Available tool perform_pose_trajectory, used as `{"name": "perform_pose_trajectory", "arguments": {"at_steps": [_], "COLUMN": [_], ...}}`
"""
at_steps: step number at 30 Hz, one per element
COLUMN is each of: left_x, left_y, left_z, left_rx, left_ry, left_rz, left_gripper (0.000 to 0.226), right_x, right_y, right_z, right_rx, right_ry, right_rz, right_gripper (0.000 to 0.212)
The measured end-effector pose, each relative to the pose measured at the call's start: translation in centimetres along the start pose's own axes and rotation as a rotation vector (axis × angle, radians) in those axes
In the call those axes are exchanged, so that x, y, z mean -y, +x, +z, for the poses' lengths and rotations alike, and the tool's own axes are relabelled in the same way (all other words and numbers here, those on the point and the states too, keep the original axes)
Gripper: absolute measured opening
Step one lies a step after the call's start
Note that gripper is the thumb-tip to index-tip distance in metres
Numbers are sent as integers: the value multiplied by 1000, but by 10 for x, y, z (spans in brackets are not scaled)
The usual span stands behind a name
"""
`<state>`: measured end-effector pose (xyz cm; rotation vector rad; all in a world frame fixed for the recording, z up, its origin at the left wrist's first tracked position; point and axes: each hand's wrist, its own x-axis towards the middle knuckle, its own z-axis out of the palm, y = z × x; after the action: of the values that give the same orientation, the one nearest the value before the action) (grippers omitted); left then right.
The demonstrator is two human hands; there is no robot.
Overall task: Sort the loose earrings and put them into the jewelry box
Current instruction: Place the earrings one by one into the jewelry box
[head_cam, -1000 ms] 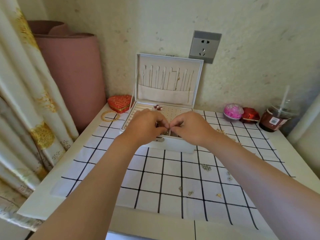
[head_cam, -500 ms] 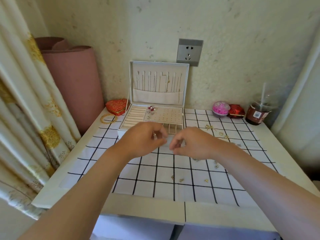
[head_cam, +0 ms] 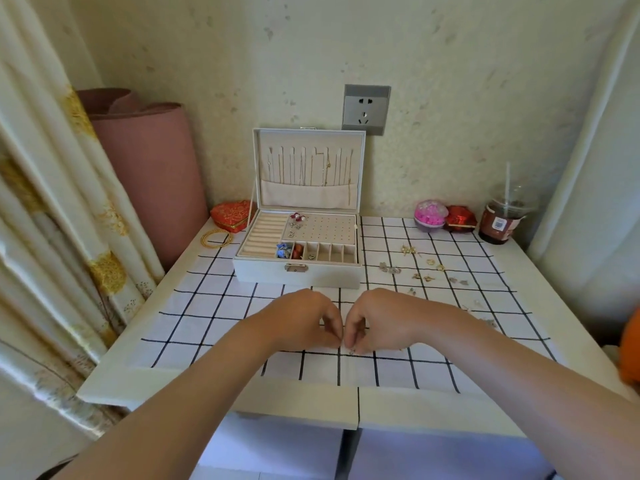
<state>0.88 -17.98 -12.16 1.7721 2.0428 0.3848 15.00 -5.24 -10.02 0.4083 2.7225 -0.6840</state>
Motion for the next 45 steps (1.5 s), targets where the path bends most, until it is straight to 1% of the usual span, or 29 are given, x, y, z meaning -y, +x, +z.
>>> {"name": "perform_pose_trajectory", "arguments": {"at_steps": [4, 8, 11, 14, 18, 22, 24, 27, 32, 35, 39, 42, 45], "left_x": [-1, 2, 4, 5, 7, 7, 6, 3, -3, -3, -4, -5, -3], "left_y": [4, 7, 8, 9, 11, 17, 20, 25, 31, 37, 51, 63, 76], "left_z": [0, -1, -7, -15, -23, -30, -35, -42, -50, -52, -57, -61, -65], "left_rx": [18, 7, -19, -90, -217, -361, -410, -435, -505, -515, -528, -574, -631], "left_ry": [-23, -54, -90, -140, -266, -407, -490, -594, -746, -787, -815, -807, -805], "left_rz": [-12, -56, -63, -53, -38, -37, -37, -20, -8, -40, -95, -134, -149], "left_gripper": [7, 3, 7, 10, 13, 22, 18, 12, 12, 9, 14, 14, 13], "right_x": [-2, -4, -6, -9, -14, -12, -10, -10, -12, -13, -14, -14, -19], "right_y": [2, 3, 3, 6, 11, 12, 13, 15, 22, 27, 35, 41, 49], "right_z": [2, 2, -1, -9, -22, -34, -41, -51, -61, -64, -67, -73, -81], "right_rx": [0, 25, -2, -118, -324, -463, -492, -500, -509, -554, -663, -754, -775], "right_ry": [29, 66, 115, 204, 427, 578, 632, 705, 789, 849, 859, 837, 816], "right_rz": [3, -2, -13, -5, 14, -3, -27, -75, -124, -121, -137, -130, -121], "right_gripper": [13, 7, 5, 7, 8, 23, 31, 35, 24, 15, 9, 10, 14]}}
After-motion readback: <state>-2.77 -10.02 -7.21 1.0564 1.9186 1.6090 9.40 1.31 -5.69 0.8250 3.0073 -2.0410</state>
